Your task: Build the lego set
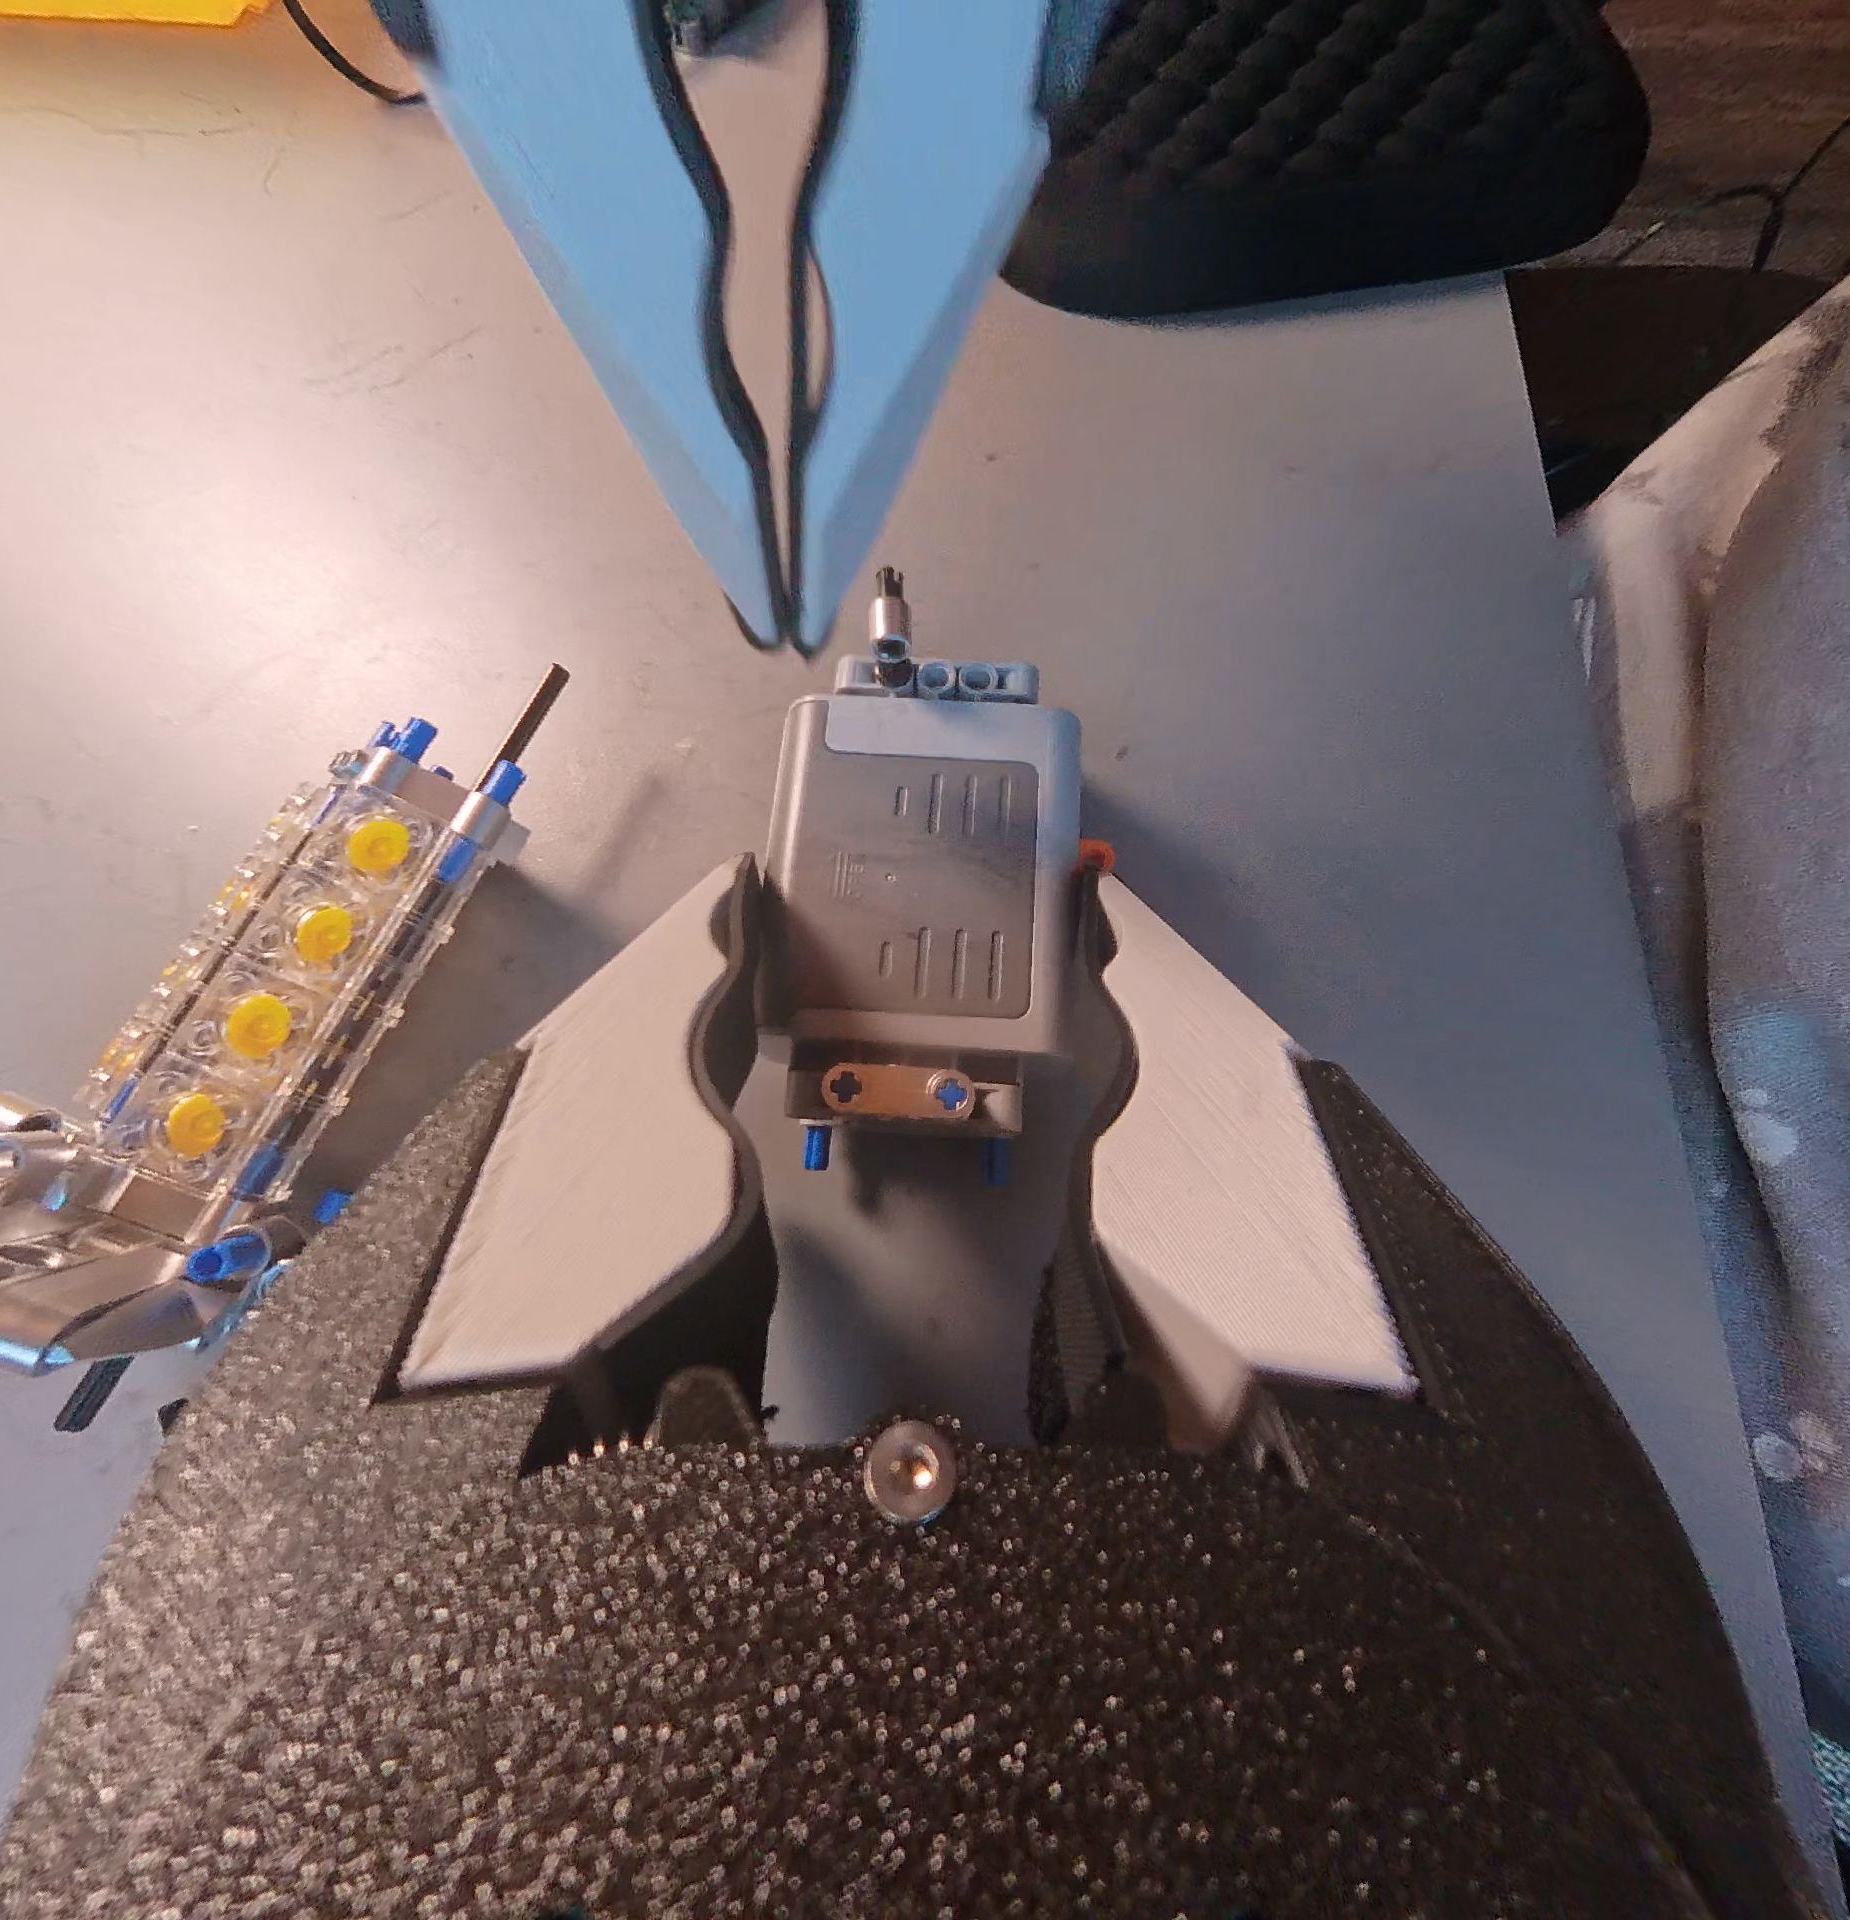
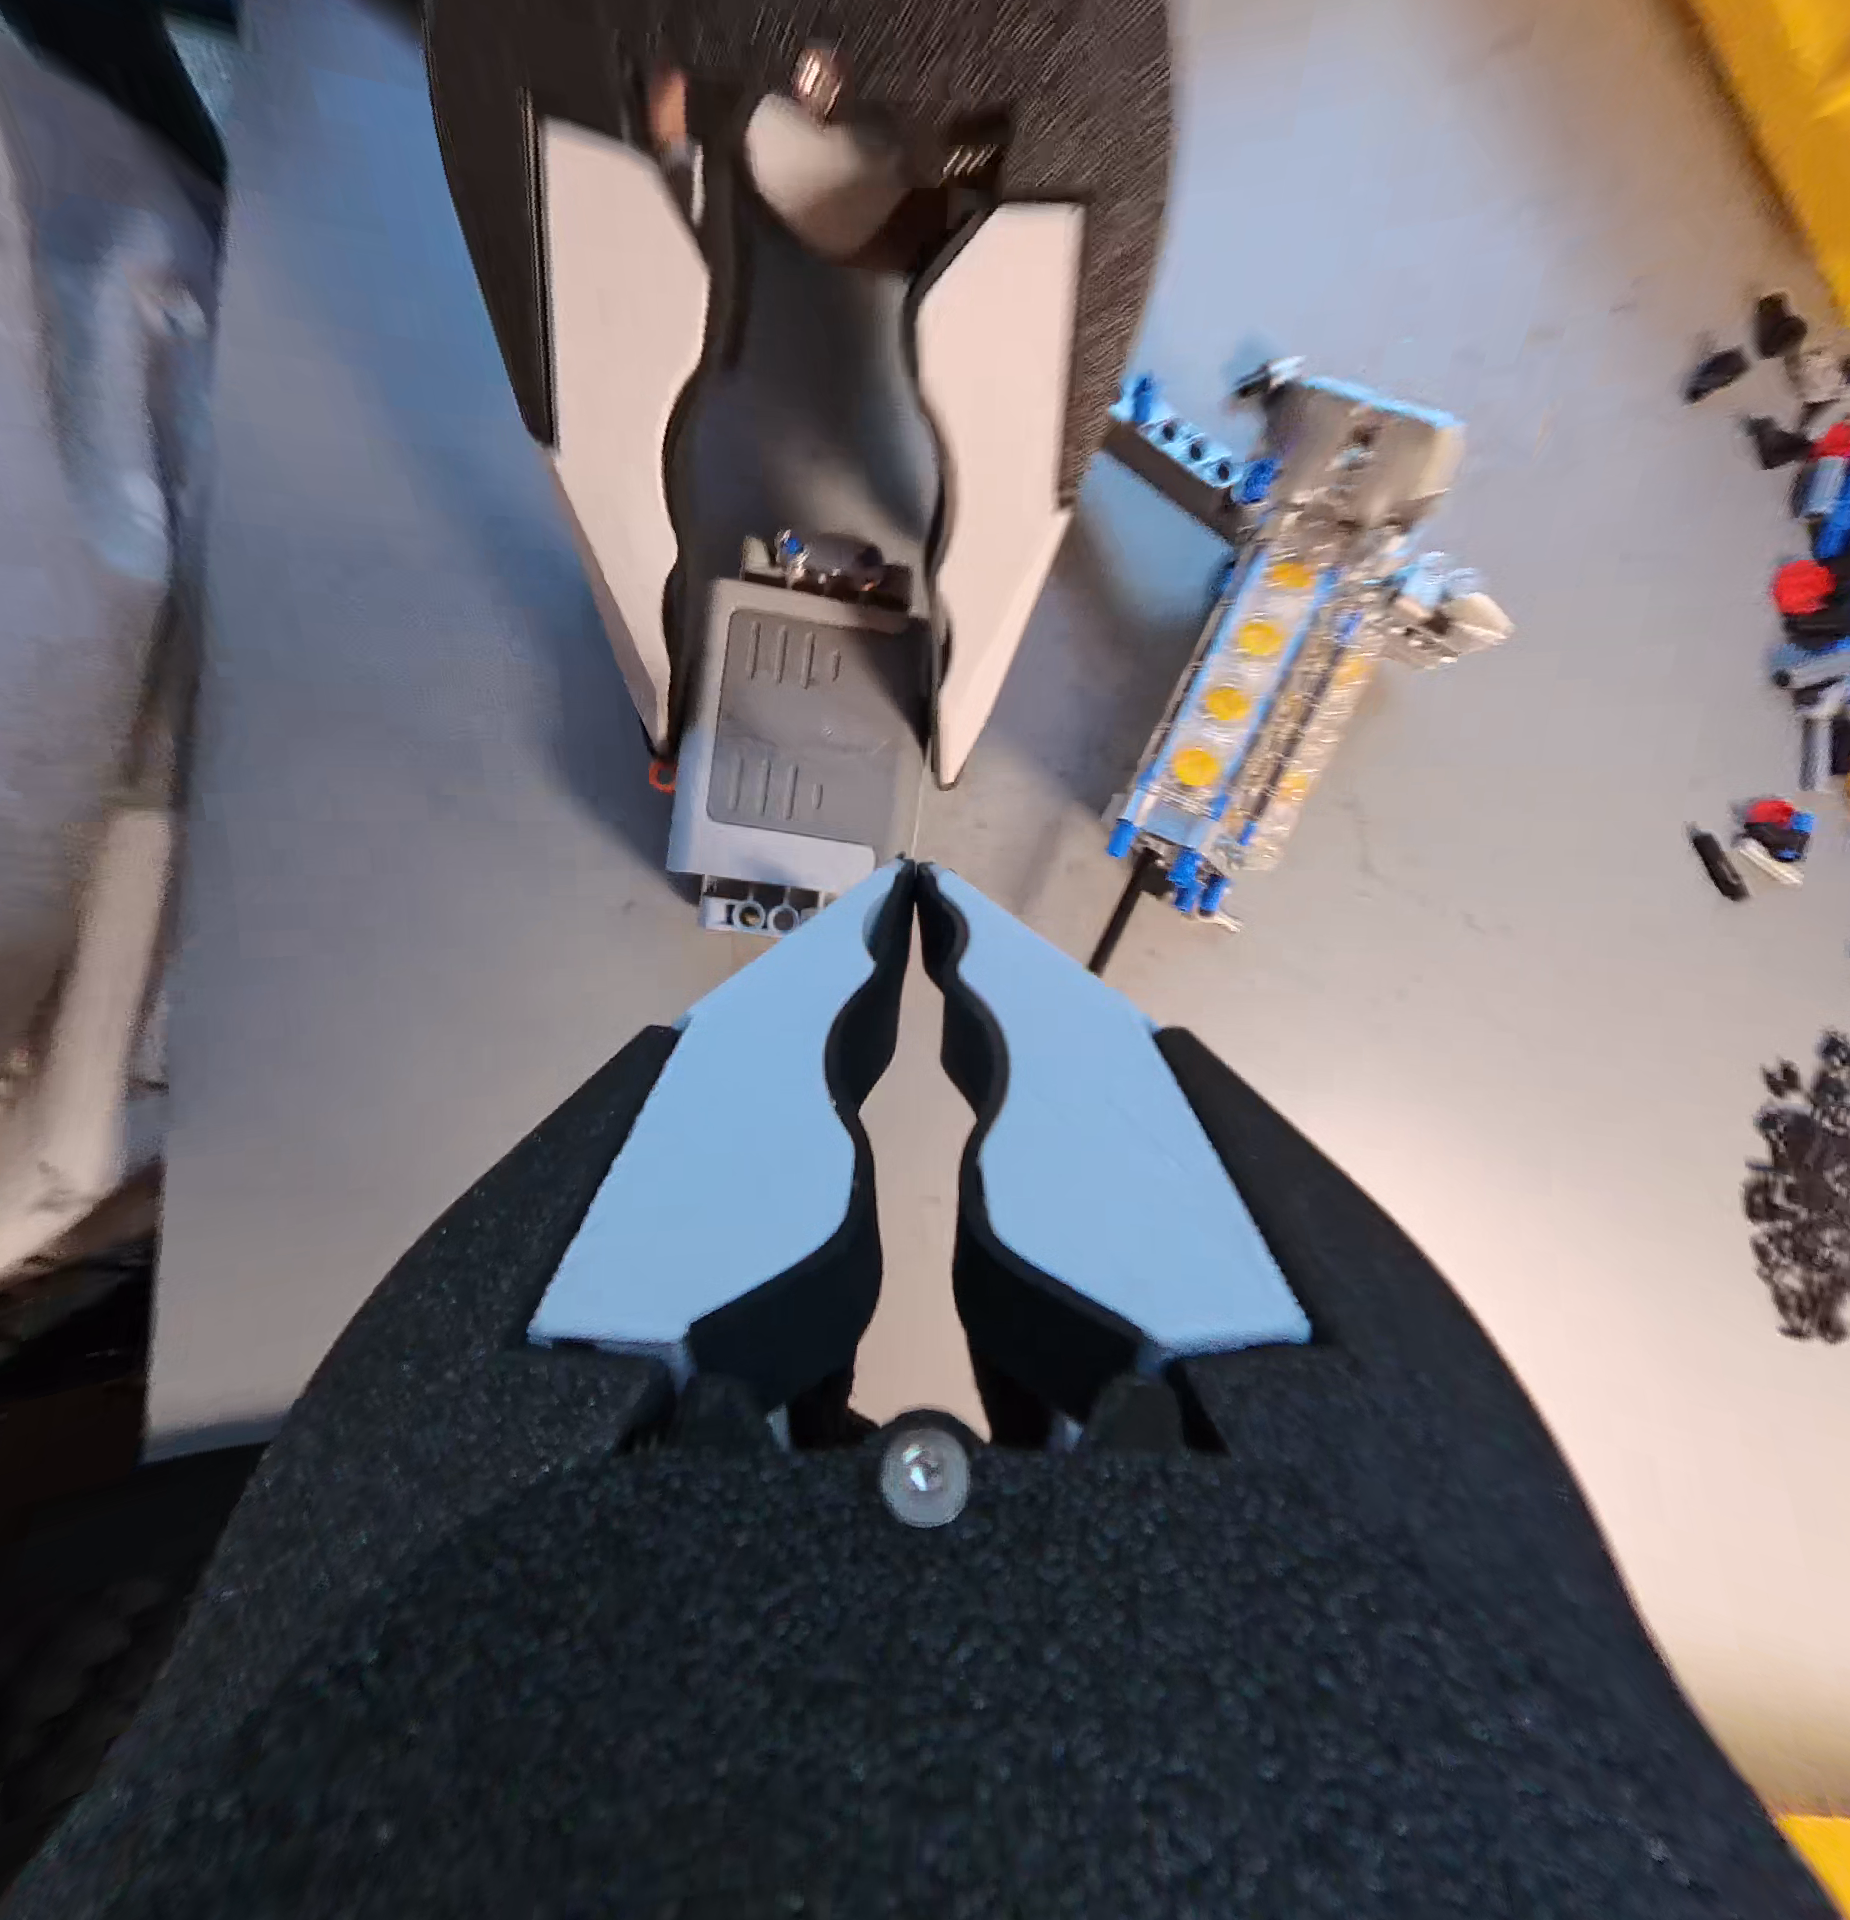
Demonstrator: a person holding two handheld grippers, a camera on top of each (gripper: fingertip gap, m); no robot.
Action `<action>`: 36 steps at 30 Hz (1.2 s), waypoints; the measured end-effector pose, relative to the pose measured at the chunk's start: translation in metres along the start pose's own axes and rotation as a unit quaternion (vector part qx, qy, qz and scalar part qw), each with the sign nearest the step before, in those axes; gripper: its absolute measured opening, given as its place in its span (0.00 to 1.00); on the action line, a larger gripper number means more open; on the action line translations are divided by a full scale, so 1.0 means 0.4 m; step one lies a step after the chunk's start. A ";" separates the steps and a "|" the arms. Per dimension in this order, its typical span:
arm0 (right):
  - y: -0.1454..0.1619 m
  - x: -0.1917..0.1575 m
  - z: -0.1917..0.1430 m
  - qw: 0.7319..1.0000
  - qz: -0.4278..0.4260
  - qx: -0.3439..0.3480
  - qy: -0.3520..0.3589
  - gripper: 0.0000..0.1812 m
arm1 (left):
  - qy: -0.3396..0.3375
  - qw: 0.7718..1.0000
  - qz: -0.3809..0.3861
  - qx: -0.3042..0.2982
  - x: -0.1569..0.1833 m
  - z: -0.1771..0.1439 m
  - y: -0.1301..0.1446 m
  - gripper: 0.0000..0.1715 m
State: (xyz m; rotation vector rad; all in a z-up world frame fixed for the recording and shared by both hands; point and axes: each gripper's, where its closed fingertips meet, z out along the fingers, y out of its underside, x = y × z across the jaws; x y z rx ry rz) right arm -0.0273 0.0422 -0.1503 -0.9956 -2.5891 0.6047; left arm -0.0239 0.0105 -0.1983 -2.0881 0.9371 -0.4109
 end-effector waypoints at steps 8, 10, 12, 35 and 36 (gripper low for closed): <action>0.040 -0.052 0.006 0.999 -0.002 -0.024 -0.034 0.00 | 0.001 1.000 0.001 0.003 0.000 0.000 0.000 0.35; 0.047 -0.056 0.025 0.999 -0.006 -0.038 -0.030 0.00 | 0.000 1.000 0.002 0.003 0.000 0.000 -0.001 0.35; 0.042 -0.054 0.032 0.999 -0.008 -0.040 -0.026 0.00 | 0.000 1.000 0.004 0.004 0.001 0.000 -0.001 0.35; 0.052 0.007 -0.096 0.956 0.112 0.241 0.121 0.22 | -0.028 0.995 0.095 0.019 -0.019 -0.042 -0.005 0.35; 0.069 0.017 -0.121 0.948 0.124 0.255 0.142 0.21 | -0.034 0.994 0.098 0.019 -0.024 -0.051 -0.007 0.35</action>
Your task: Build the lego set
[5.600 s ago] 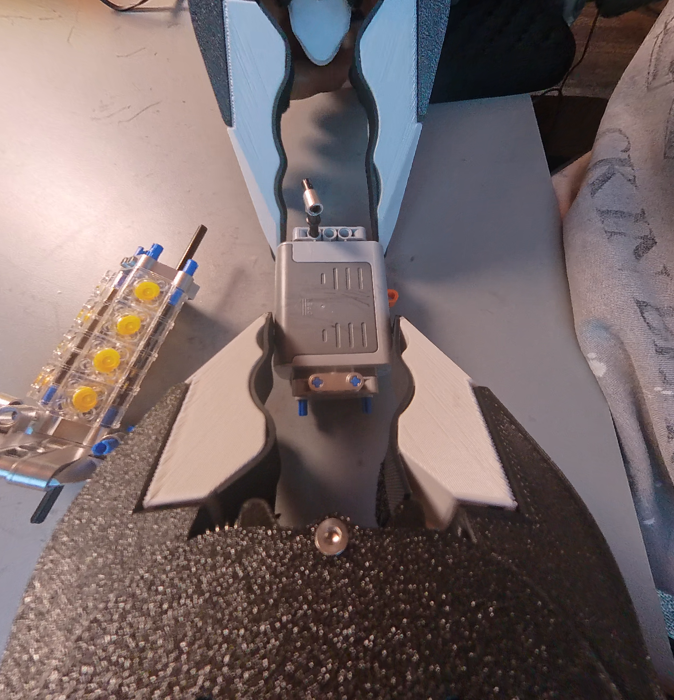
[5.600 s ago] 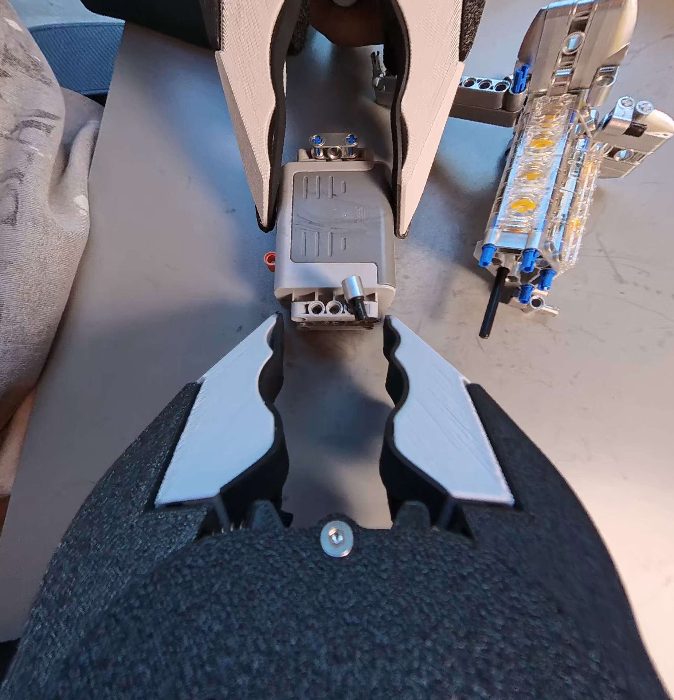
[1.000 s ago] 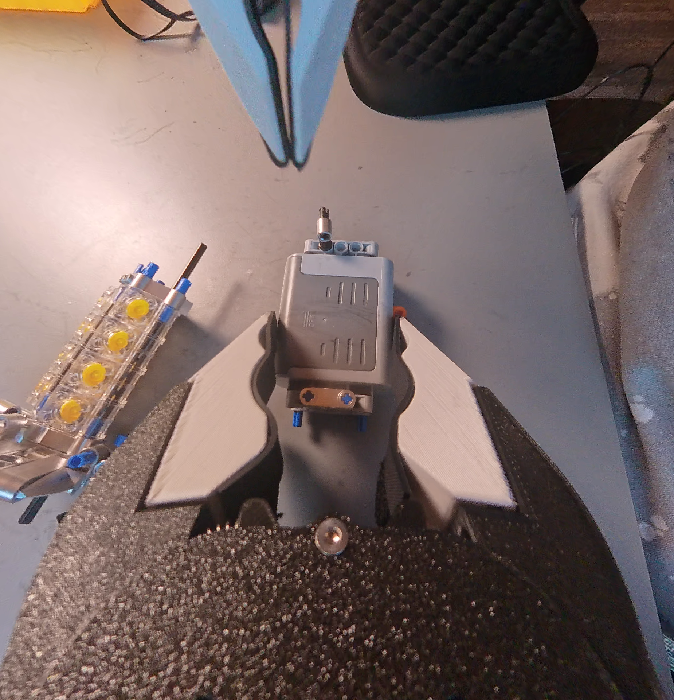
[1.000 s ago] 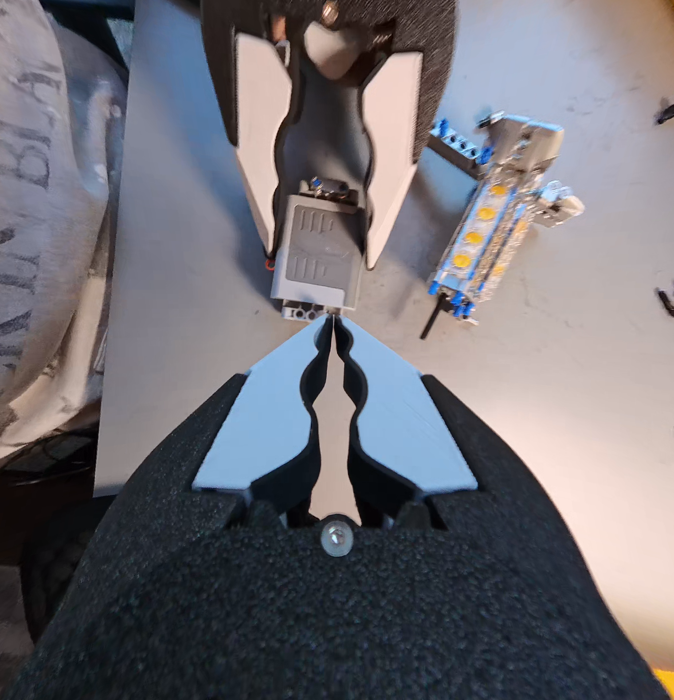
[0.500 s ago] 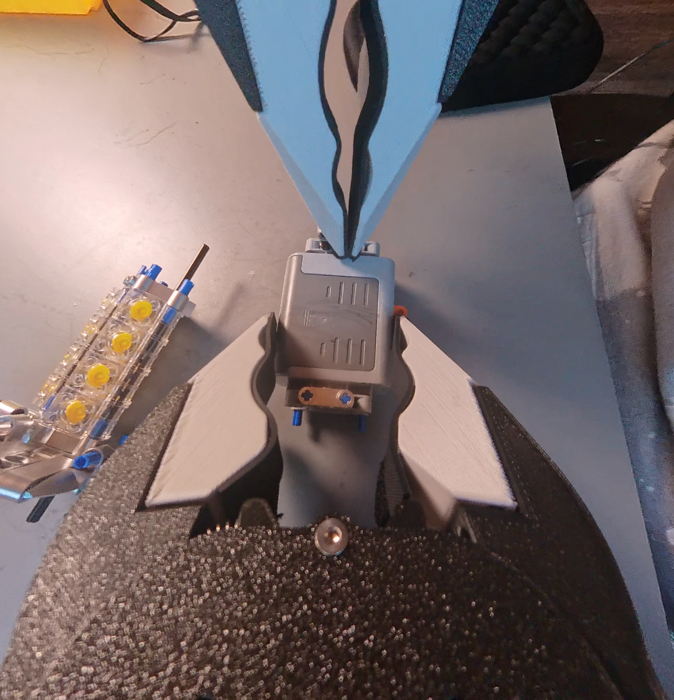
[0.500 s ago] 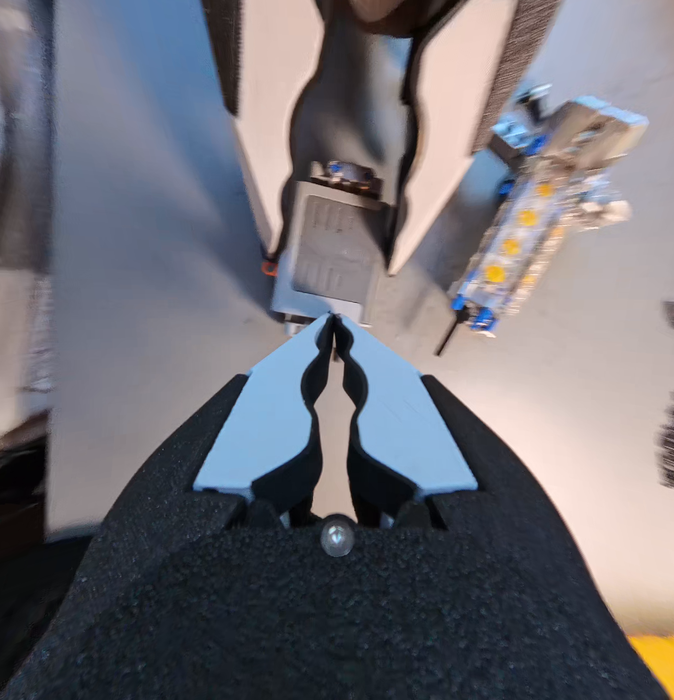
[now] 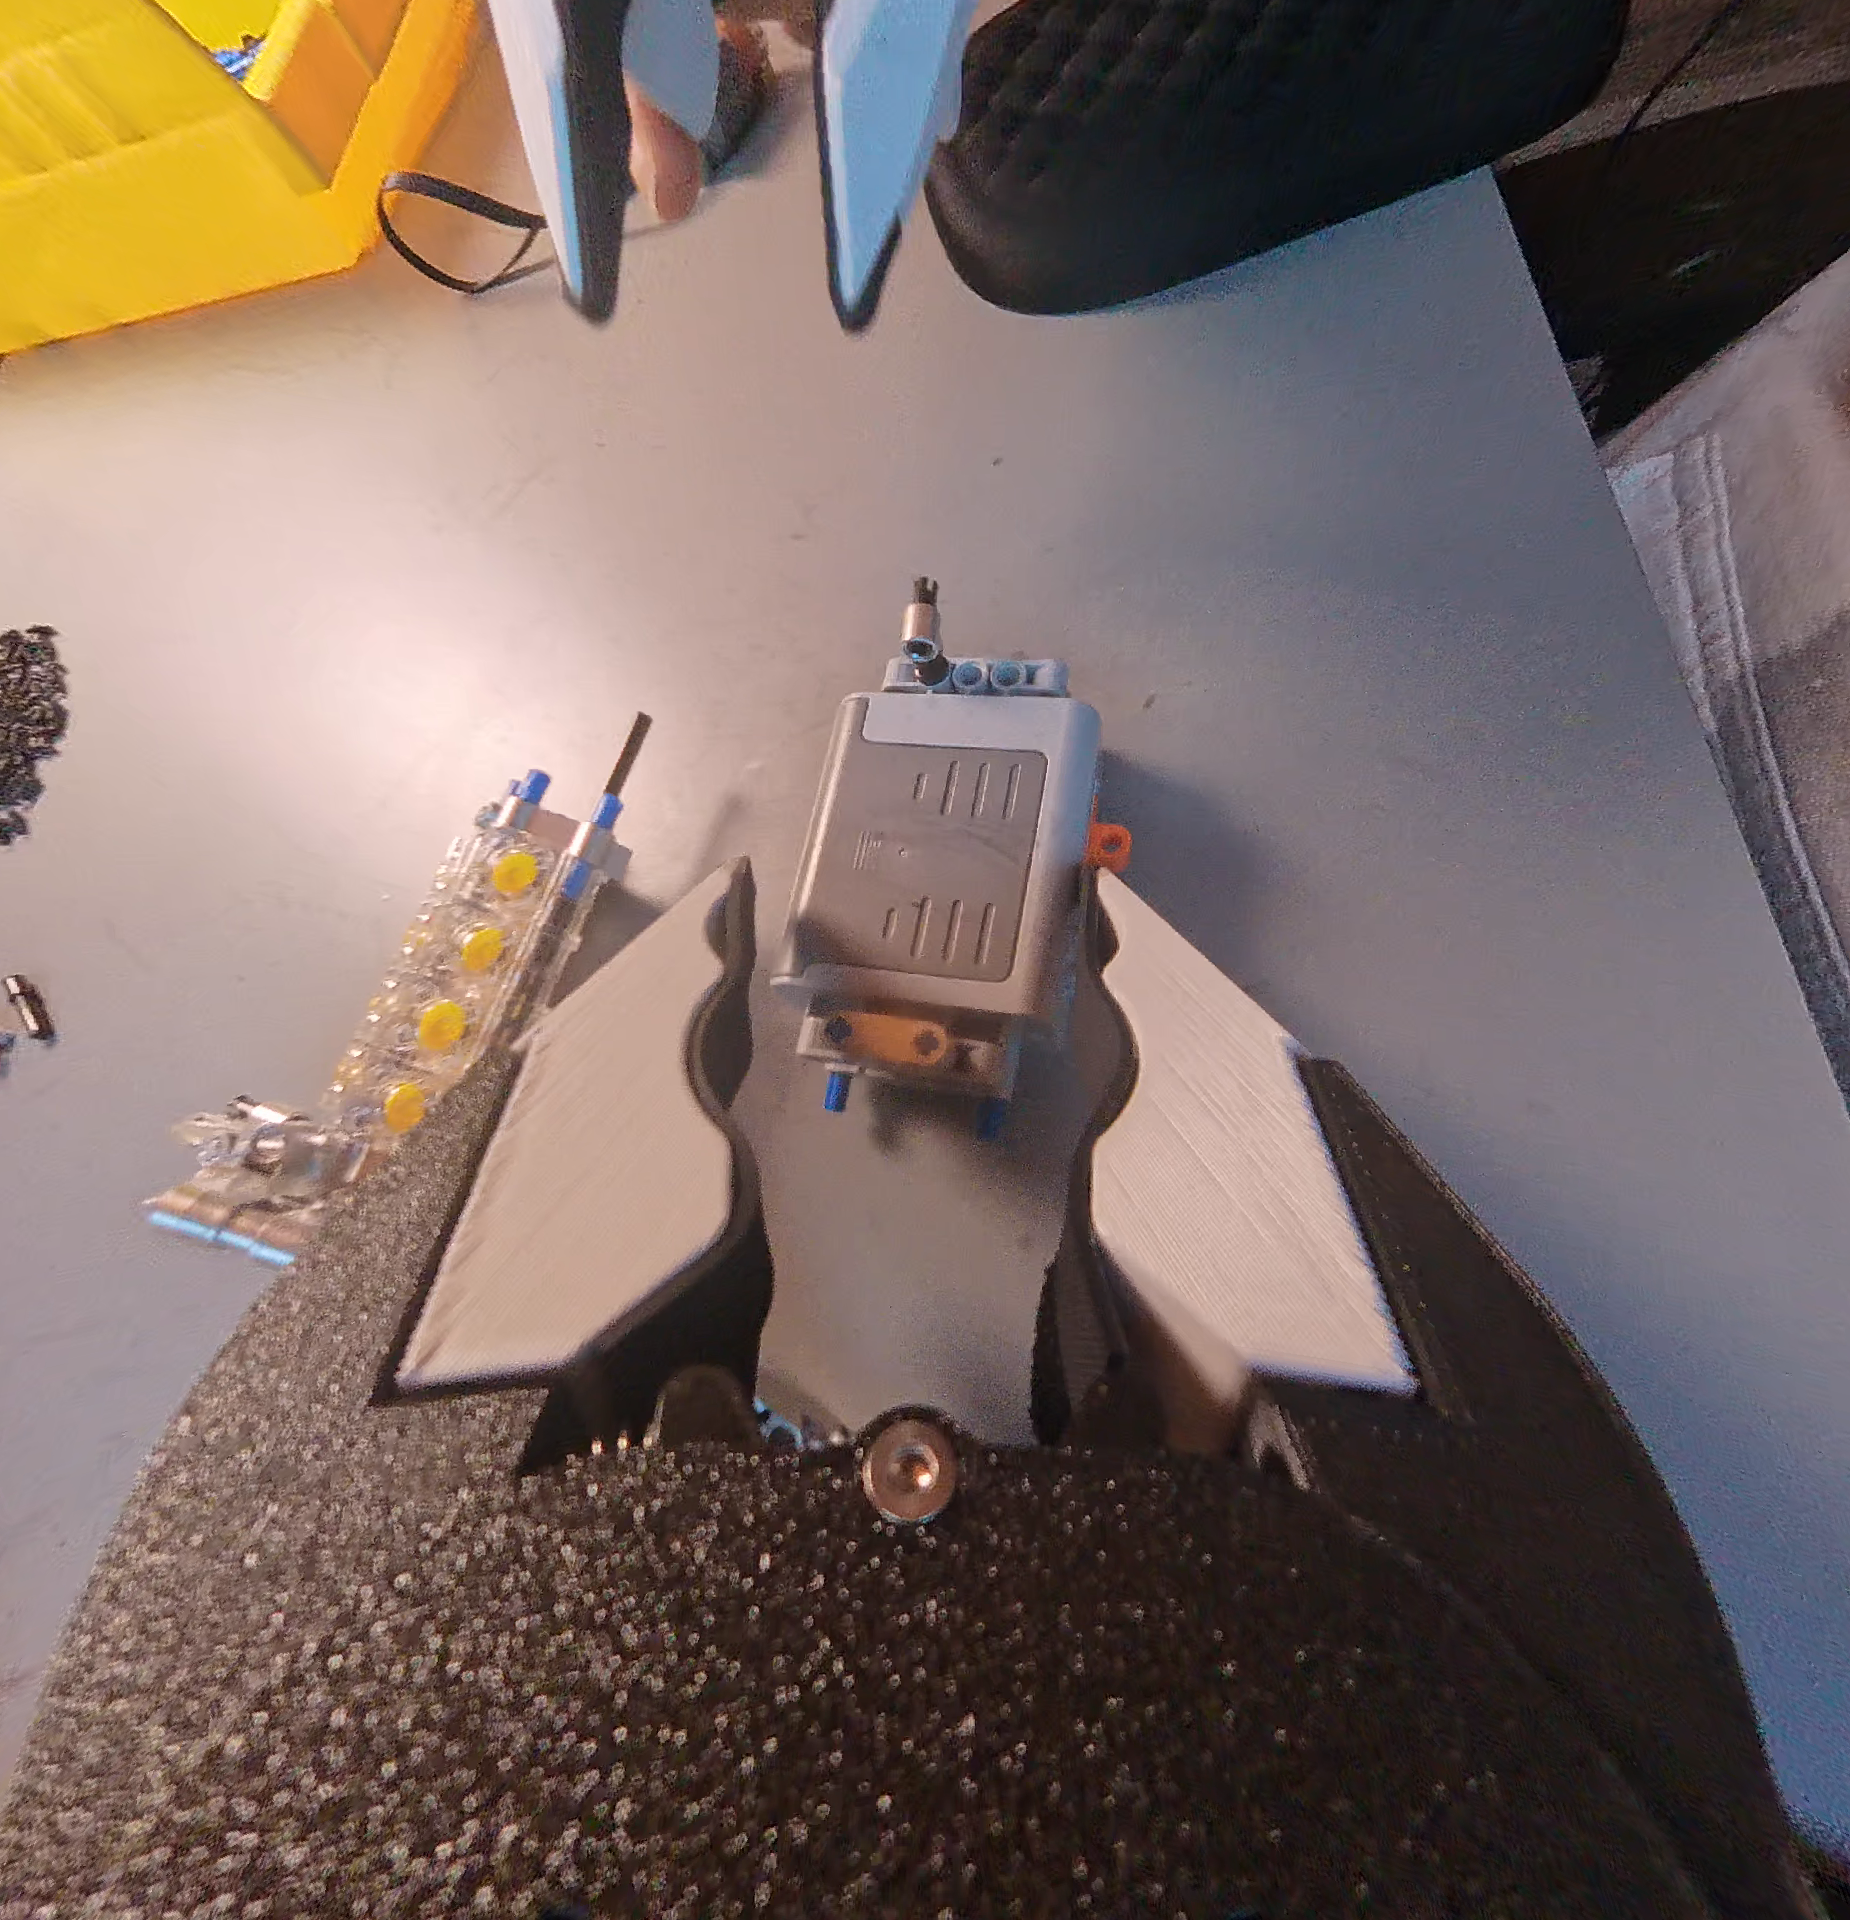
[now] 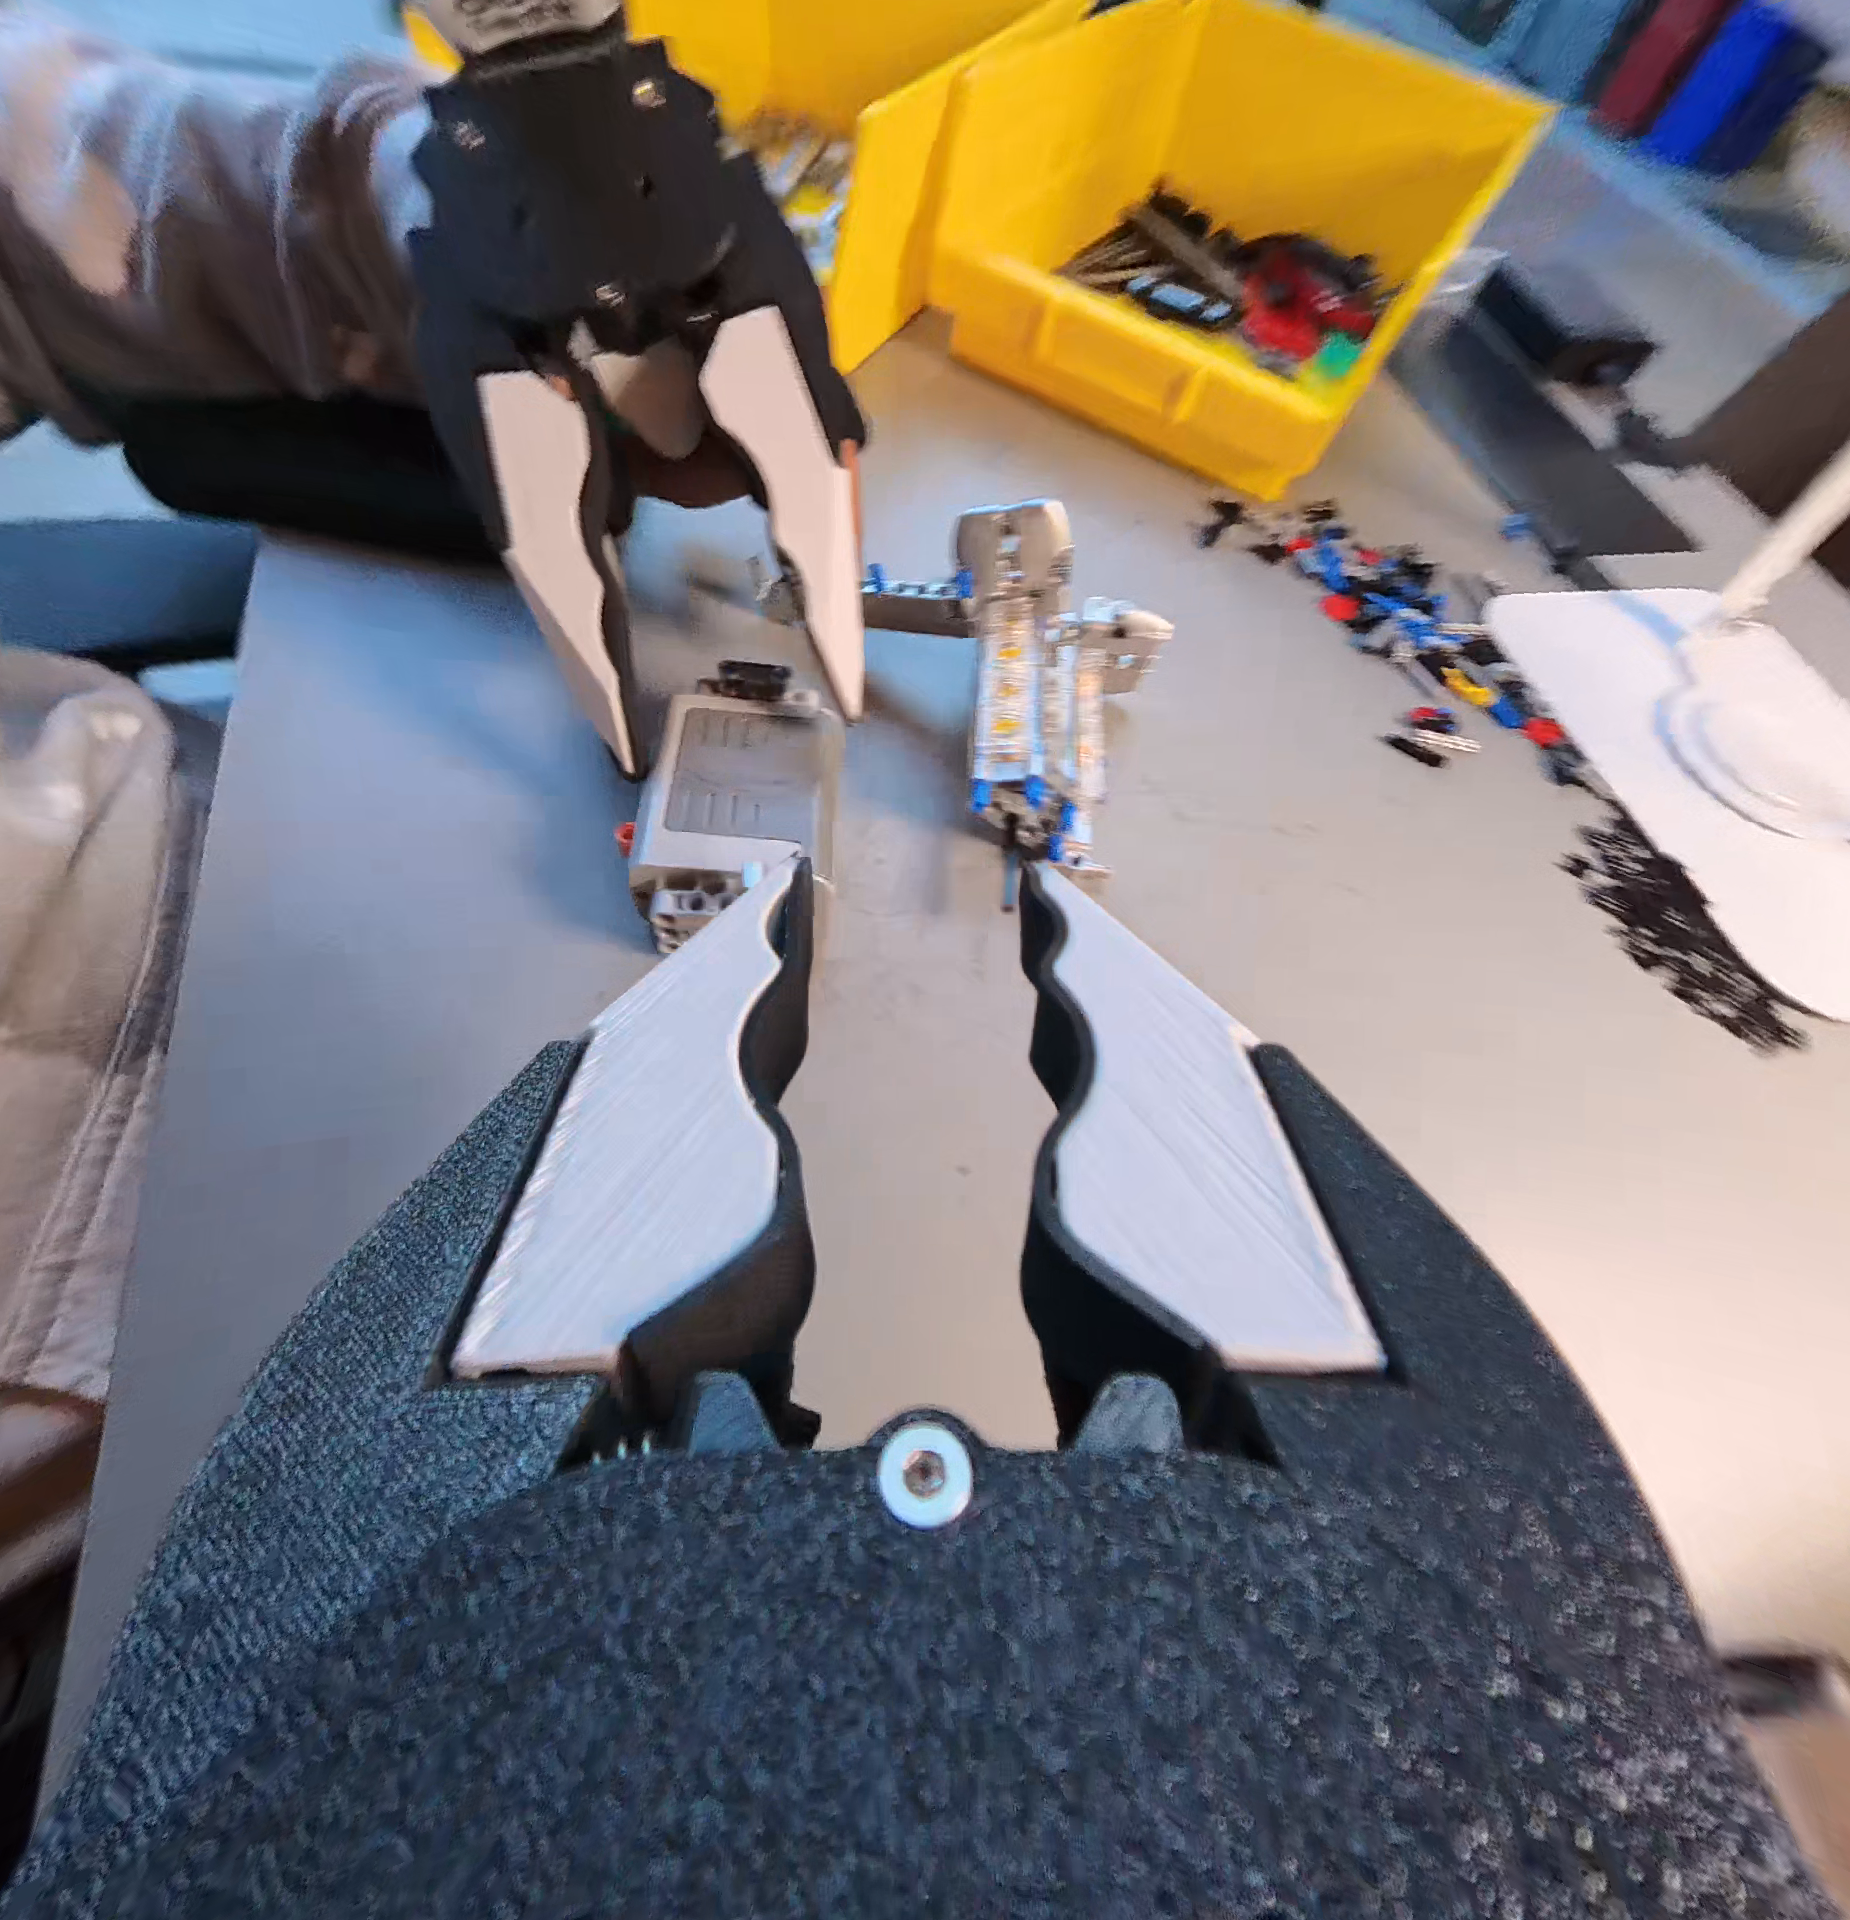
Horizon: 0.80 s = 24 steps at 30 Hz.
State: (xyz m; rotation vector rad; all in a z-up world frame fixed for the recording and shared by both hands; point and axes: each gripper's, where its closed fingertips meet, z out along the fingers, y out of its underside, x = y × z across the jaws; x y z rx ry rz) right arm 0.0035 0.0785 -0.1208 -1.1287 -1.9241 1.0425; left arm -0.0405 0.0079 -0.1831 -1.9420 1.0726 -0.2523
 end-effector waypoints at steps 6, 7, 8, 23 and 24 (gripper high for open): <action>0.013 0.106 -0.178 0.985 0.038 0.062 0.155 0.21 | -0.072 0.997 -0.020 0.029 -0.077 -0.071 -0.014 0.27; 0.018 0.123 -0.213 0.980 0.048 0.071 0.181 0.21 | -0.089 0.995 -0.030 0.040 -0.095 -0.088 -0.019 0.27; 0.027 0.141 -0.248 0.973 0.059 0.078 0.210 0.21 | -0.111 0.992 -0.042 0.048 -0.116 -0.105 -0.020 0.26; 0.121 0.102 -0.388 0.932 0.186 0.148 0.275 0.19 | -0.231 0.943 -0.240 0.001 -0.213 -0.299 0.138 0.25; 0.118 0.097 -0.378 0.934 0.183 0.147 0.270 0.19 | -0.227 0.943 -0.243 -0.012 -0.202 -0.291 0.153 0.25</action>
